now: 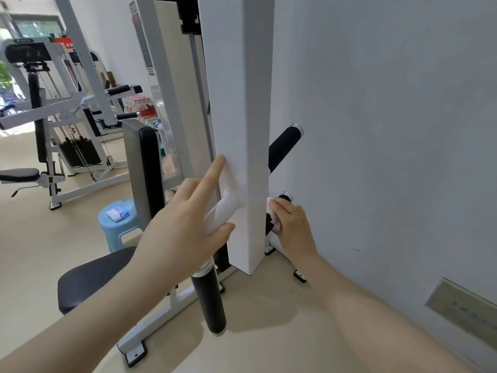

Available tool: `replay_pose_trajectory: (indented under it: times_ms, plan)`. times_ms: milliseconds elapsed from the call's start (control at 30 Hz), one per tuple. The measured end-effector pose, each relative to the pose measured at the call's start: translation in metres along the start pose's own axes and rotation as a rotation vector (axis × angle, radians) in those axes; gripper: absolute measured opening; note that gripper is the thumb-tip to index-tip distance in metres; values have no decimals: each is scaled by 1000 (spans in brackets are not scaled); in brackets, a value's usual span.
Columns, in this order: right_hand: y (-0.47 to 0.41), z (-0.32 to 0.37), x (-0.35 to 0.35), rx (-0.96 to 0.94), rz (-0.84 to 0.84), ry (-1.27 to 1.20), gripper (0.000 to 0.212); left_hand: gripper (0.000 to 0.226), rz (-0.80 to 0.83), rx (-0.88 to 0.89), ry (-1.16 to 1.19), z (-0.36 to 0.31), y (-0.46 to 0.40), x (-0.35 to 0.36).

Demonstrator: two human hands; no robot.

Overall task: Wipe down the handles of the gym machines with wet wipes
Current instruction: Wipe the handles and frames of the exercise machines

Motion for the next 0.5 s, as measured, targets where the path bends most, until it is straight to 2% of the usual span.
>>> replay_pose_trajectory:
  times_ms: [33,133,167,233,267,300,400,433,467,500]
  plan:
    - [-1,8,-3,-44,-1,3,49,86,-34,38,-53,0,2,2]
    - [6,24,-8,-415,-72,76,33,70,-117,190,-179,3,8,9]
    - [6,17,-9,-406,-78,81,36,61,-144,219,-194,4,9,10]
    - [0,-8,-6,-131,-51,54,43,40,-184,255,-204,5,10,12]
    - [-2,-16,-7,-3,-51,57,43,35,-186,257,-198,6,10,12]
    - [-3,-16,-7,7,-37,61,41,36,-173,254,-180,7,9,13]
    - [3,17,-15,-367,-22,22,42,43,-134,183,-46,11,7,12]
    - [0,19,-19,-340,15,6,40,45,-136,162,0,13,6,11]
    - [-3,14,-22,-194,47,-9,36,46,-137,148,27,14,6,10]
    - [-5,2,-23,30,59,-32,29,47,-136,139,39,16,7,8]
Point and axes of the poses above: each hand's wrist, its own y-axis away from the middle knuckle, its own x-axis out of the palm, z = x × y, the point moved 3 cm from there along -y, towards the middle knuckle, and after that the axes turned 13 degrees about y, right-handed, at the moved point
